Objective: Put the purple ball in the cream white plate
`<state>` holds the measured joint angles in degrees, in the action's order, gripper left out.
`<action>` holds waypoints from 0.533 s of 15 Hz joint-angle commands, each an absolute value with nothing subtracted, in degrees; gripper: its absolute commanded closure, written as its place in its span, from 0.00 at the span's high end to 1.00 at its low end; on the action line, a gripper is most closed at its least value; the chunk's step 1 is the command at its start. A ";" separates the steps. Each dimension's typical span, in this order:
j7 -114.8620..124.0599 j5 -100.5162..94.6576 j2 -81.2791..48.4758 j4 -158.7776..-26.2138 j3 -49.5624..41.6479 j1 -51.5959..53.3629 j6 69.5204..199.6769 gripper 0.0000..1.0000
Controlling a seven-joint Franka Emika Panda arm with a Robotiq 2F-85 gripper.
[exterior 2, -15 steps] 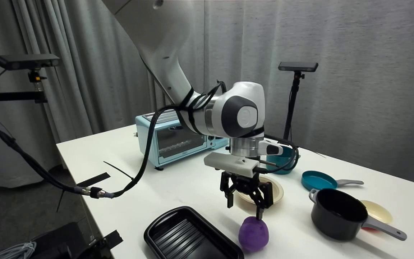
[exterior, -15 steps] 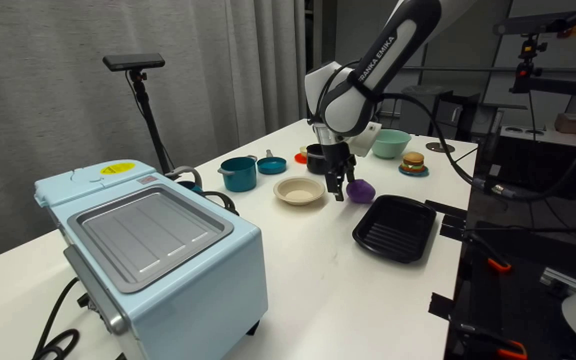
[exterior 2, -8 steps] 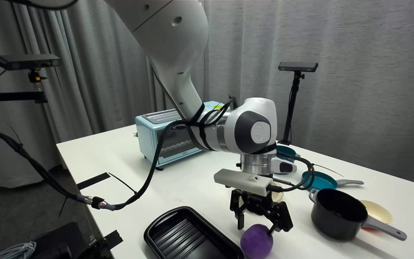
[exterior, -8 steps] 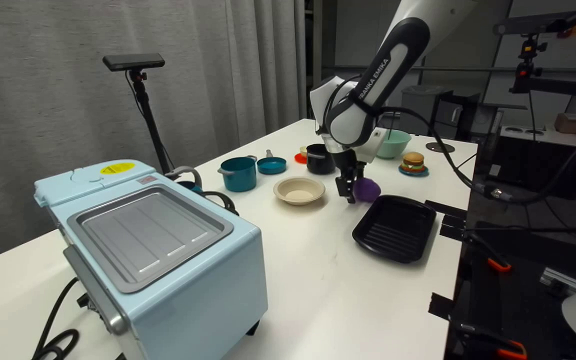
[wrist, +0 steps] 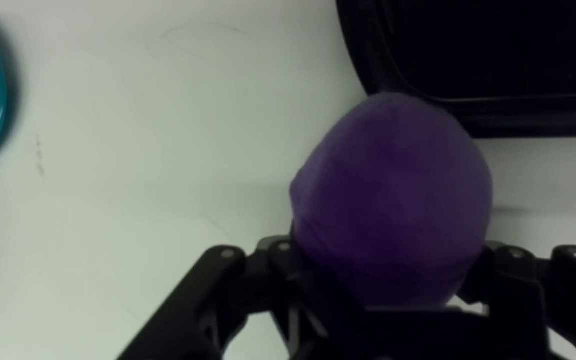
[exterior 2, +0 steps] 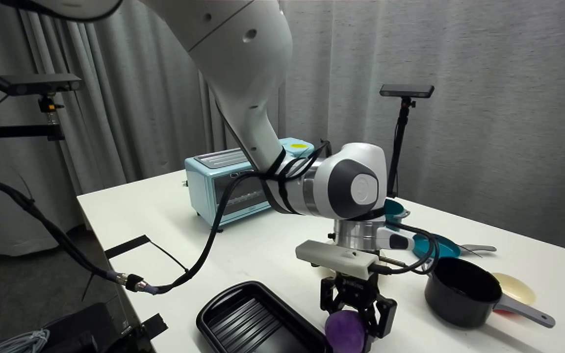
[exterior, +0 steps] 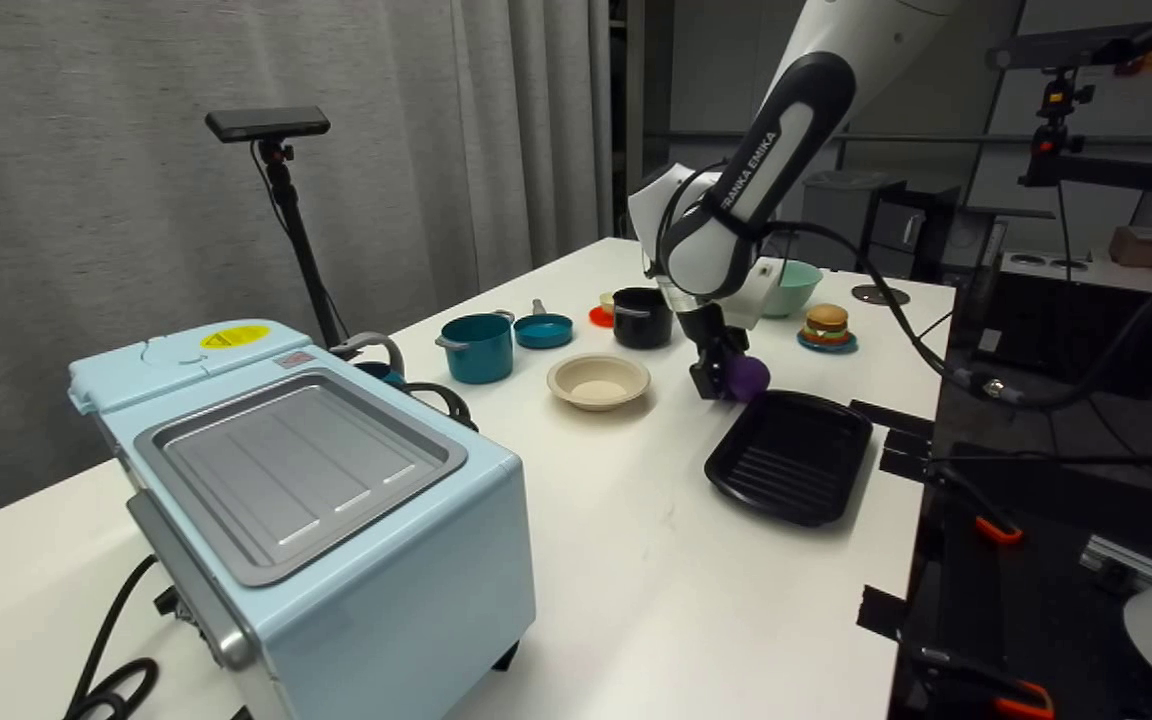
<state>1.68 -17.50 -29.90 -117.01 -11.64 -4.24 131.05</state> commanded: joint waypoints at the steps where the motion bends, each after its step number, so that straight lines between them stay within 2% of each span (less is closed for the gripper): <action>1: 3.61 -17.99 -29.11 -116.09 -11.99 -4.27 128.10 0.20; 4: 2.43 -16.88 -24.28 -117.39 -11.71 -5.34 127.39 0.03; 8: 0.04 -14.66 -17.94 -115.19 -11.64 -7.91 126.77 0.00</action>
<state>2.83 -16.85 -23.31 -116.51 -11.80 -5.58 128.86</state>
